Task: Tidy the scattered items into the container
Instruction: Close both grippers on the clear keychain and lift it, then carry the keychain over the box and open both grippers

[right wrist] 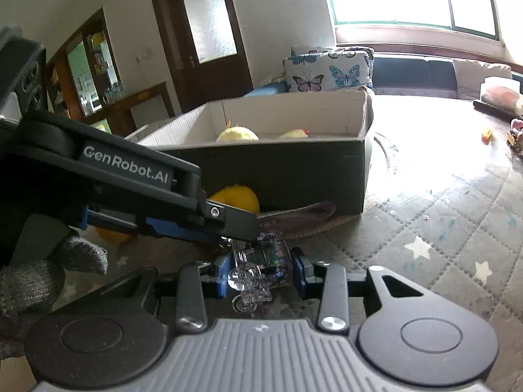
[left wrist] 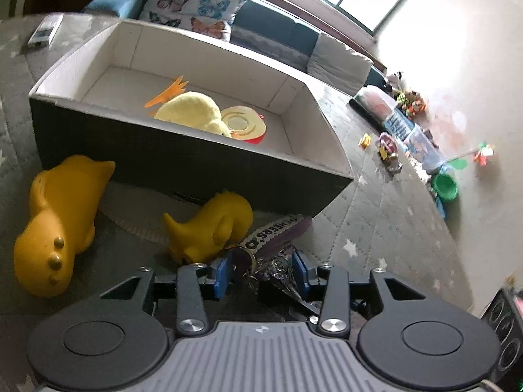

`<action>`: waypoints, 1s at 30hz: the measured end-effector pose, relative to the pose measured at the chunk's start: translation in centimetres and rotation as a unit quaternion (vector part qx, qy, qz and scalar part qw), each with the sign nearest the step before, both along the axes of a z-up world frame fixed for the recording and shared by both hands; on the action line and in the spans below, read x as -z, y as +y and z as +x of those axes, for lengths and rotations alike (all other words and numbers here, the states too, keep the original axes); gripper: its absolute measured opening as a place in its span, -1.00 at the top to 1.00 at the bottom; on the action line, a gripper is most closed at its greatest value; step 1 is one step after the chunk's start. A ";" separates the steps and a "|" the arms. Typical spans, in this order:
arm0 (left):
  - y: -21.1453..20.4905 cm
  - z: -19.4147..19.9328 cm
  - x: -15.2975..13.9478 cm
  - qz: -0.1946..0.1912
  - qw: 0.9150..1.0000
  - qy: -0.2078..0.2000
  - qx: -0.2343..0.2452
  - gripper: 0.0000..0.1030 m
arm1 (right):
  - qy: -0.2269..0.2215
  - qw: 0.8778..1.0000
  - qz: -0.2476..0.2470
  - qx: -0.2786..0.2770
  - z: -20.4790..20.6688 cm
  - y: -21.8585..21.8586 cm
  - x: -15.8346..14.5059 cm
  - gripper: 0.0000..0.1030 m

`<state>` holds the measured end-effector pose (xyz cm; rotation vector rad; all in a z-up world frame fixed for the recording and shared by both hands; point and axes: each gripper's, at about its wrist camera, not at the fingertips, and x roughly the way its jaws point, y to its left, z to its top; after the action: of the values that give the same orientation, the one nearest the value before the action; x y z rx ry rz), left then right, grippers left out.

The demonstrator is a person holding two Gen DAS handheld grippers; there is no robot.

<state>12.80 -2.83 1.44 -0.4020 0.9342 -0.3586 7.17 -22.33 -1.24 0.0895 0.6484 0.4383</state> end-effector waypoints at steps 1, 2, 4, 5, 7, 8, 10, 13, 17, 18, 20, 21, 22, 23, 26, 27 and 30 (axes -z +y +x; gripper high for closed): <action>0.2 0.1 -0.1 -0.011 1.000 0.005 0.000 0.16 | -0.003 1.000 0.003 0.001 0.0 -0.1 -0.2 0.29; 0.4 0.2 -0.2 -0.025 1.000 0.012 0.000 0.12 | -0.005 1.000 0.008 0.002 -0.1 -0.2 -0.5 0.29; 0.8 0.5 -0.3 -0.054 0.998 0.026 -0.002 0.12 | -0.008 1.000 0.016 0.004 -0.2 -0.4 -1.0 0.29; 1.1 0.7 -0.4 -0.069 0.997 0.034 -0.004 0.12 | -0.011 1.000 0.021 0.005 -0.2 -0.6 -1.3 0.29; 1.3 0.9 -0.6 -0.089 0.995 0.046 -0.008 0.11 | -0.013 0.999 0.029 0.006 -0.1 -0.8 -1.8 0.29; 1.4 1.0 -0.8 -0.094 0.994 0.048 -0.010 0.10 | -0.016 0.999 0.029 0.006 -0.1 -0.8 -2.0 0.29; 1.4 1.2 -1.2 -0.100 0.994 0.051 -0.009 0.10 | -0.024 0.999 0.029 0.005 0.0 -0.8 -2.4 0.29; 1.2 1.5 -1.8 -0.110 0.992 0.054 -0.009 0.10 | -0.034 0.999 0.029 0.001 0.1 -0.6 -3.2 0.29; 1.1 2.0 -3.0 -0.110 0.993 0.044 -0.012 0.10 | -0.044 0.999 0.026 0.010 0.6 -0.4 -4.2 0.29; 1.1 2.1 -3.4 -0.108 0.993 0.038 -0.011 0.10 | -0.048 0.998 0.028 0.009 0.7 -0.4 -4.5 0.29; 1.0 2.4 -4.4 -0.107 0.994 0.027 -0.009 0.10 | -0.059 0.998 0.028 0.008 1.1 -0.6 -5.3 0.29; 1.0 2.7 -5.1 -0.107 0.994 0.021 -0.007 0.10 | -0.067 0.997 0.027 0.007 1.2 -0.7 -5.9 0.29; 0.9 3.0 -5.8 -0.105 0.994 0.013 -0.006 0.10 | -0.075 0.997 0.027 0.007 1.6 -0.7 -6.5 0.29; 0.8 3.3 -6.6 -0.101 0.995 0.002 -0.004 0.10 | -0.083 0.996 0.029 0.007 2.0 -0.7 -7.0 0.29; 0.3 4.5 -8.8 -0.093 0.995 -0.028 0.000 0.09 | -0.107 0.994 0.034 0.009 3.3 -0.9 -8.7 0.29; 0.2 5.0 -9.4 -0.091 0.995 -0.036 0.001 0.09 | -0.115 0.993 0.036 0.010 3.8 -1.0 -9.2 0.29; 0.0 6.5 -10.8 -0.090 0.995 -0.053 0.004 0.09 | -0.131 0.991 0.036 0.012 5.5 -1.0 -10.4 0.29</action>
<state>19.29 -2.78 12.24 -0.5396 0.8028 -0.4689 12.71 -23.38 9.20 0.1068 0.3731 0.4420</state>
